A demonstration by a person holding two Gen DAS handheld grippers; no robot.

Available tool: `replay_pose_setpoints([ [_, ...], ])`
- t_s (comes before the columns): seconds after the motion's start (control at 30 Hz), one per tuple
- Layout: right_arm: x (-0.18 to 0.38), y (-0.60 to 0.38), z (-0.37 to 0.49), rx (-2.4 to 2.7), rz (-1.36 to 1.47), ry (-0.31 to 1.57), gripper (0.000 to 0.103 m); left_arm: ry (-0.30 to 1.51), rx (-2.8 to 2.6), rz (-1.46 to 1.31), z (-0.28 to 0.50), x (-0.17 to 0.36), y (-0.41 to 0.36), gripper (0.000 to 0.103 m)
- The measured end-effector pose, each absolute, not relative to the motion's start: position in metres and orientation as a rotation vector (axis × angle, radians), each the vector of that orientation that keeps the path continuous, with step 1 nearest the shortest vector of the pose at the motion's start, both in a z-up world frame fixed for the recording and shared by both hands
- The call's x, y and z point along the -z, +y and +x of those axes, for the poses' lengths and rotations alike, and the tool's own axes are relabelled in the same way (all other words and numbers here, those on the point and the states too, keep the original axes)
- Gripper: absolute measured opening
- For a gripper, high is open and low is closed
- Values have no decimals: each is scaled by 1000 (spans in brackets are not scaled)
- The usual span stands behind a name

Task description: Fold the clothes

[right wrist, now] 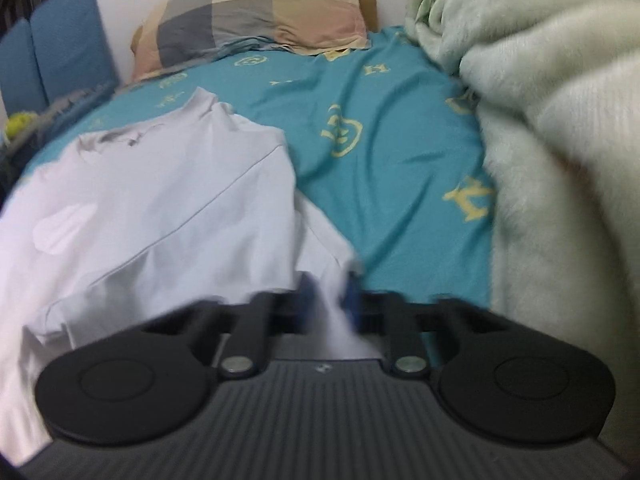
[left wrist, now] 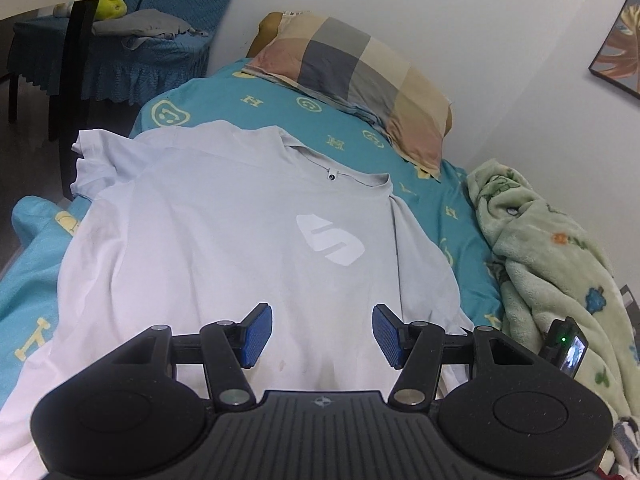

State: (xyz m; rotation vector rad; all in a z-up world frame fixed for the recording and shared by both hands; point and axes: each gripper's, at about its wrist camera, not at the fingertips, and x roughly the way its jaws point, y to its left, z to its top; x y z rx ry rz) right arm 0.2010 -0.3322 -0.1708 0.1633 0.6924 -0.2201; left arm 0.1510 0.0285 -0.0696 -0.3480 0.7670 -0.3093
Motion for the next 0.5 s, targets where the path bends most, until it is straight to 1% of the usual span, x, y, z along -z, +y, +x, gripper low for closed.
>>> replay_pose_setpoints([
  [0.13,133,-329,196,280,72,547,7,769,313,-368,161,75,32,58],
  [0.27,95,-347,208,392,-4,454,7,763,320,-372,163,75,32,58],
  [0.37,86,-370,233,457,-23,470,7,761,322,-373,165,75,33,58],
  [0.5,108,-386,275,481,-99,566,8,770,307,-348,173,82,31,58],
])
